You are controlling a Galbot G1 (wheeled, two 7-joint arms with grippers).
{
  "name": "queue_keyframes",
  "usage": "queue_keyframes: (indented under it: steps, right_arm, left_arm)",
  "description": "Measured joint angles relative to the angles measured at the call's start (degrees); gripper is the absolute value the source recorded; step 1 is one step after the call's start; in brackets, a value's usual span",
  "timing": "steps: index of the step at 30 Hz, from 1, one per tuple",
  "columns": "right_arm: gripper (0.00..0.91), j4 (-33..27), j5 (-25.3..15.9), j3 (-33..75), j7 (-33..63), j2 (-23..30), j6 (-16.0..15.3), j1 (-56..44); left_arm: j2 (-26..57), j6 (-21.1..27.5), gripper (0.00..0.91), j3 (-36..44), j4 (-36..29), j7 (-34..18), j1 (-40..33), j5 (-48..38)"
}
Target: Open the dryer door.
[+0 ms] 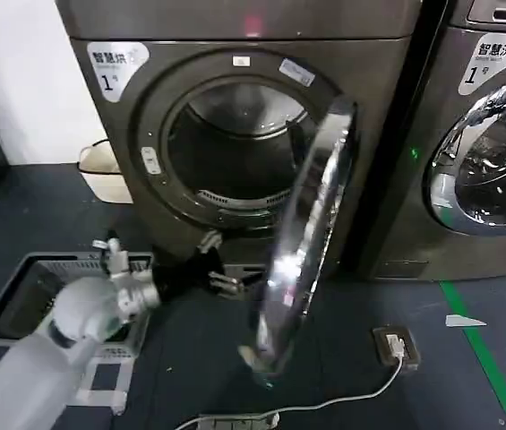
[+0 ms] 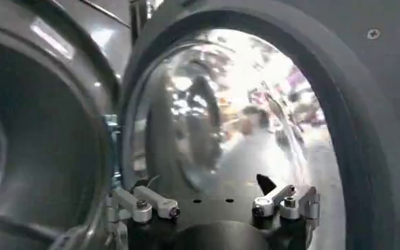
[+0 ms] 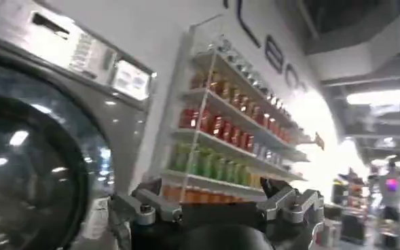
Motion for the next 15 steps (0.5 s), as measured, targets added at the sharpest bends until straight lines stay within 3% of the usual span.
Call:
queue_keyframes:
  steps: [9, 15]
  right_arm:
    - [0.907, 2.6, 0.7, 7.2, 1.1, 0.5, -1.4, -5.2]
    - [0.907, 4.1, -2.3, 12.1, 1.4, 0.5, -4.1, -6.9]
  left_arm:
    - [-5.4, -0.8, 0.907, 14.4, 4.8, -1.9, -10.8, 0.7]
    - [-10.1, 0.0, 0.907, 21.1, 8.5, -2.2, -15.5, 2.3]
